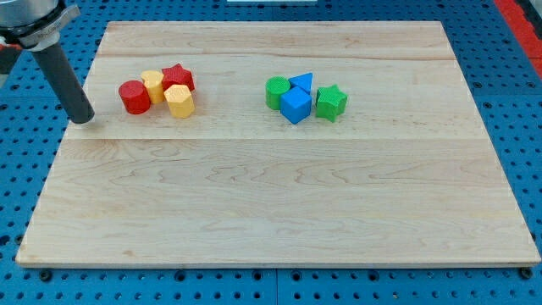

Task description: Push the red blocks towards the top center of the board

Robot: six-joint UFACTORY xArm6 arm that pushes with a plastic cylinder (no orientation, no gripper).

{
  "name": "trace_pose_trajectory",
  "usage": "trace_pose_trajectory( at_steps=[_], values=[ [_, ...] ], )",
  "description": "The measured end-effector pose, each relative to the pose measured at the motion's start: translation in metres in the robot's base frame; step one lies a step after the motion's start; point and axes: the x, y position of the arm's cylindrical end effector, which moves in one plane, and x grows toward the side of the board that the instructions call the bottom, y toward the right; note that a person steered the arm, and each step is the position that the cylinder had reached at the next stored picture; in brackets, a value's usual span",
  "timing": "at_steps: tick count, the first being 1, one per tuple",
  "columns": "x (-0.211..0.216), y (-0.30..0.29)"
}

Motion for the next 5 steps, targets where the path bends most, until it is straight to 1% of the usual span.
trace_pose_trajectory(
  at_steps=[2, 4, 5],
  values=[
    [-0.024, 0.013],
    [-0.027, 0.117],
    [-0.041, 0.149]
  ],
)
